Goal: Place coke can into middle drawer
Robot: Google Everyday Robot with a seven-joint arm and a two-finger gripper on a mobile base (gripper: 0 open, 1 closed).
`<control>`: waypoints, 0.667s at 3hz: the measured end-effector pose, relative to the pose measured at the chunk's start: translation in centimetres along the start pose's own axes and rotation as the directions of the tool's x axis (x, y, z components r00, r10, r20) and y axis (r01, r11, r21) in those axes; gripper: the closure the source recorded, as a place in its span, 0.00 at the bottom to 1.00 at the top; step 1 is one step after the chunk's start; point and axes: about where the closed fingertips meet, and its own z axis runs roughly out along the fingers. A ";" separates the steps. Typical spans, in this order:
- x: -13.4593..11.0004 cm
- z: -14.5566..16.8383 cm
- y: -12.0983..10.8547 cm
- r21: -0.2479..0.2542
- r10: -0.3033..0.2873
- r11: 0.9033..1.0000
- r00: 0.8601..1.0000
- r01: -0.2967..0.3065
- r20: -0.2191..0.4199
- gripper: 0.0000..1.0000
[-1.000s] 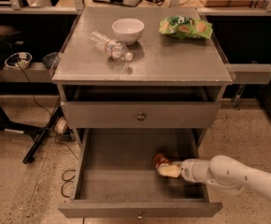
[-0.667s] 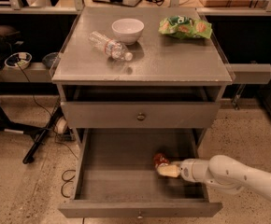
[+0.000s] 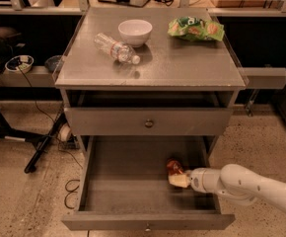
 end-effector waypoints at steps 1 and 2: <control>0.0 0.0 0.0 0.000 0.000 1.000 1.000 0.000 0.000 0.00; 0.0 0.0 0.0 0.000 0.000 1.000 1.000 0.000 0.000 0.00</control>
Offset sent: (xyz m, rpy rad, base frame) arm 0.0000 0.0000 0.0000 0.0000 0.0000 0.0000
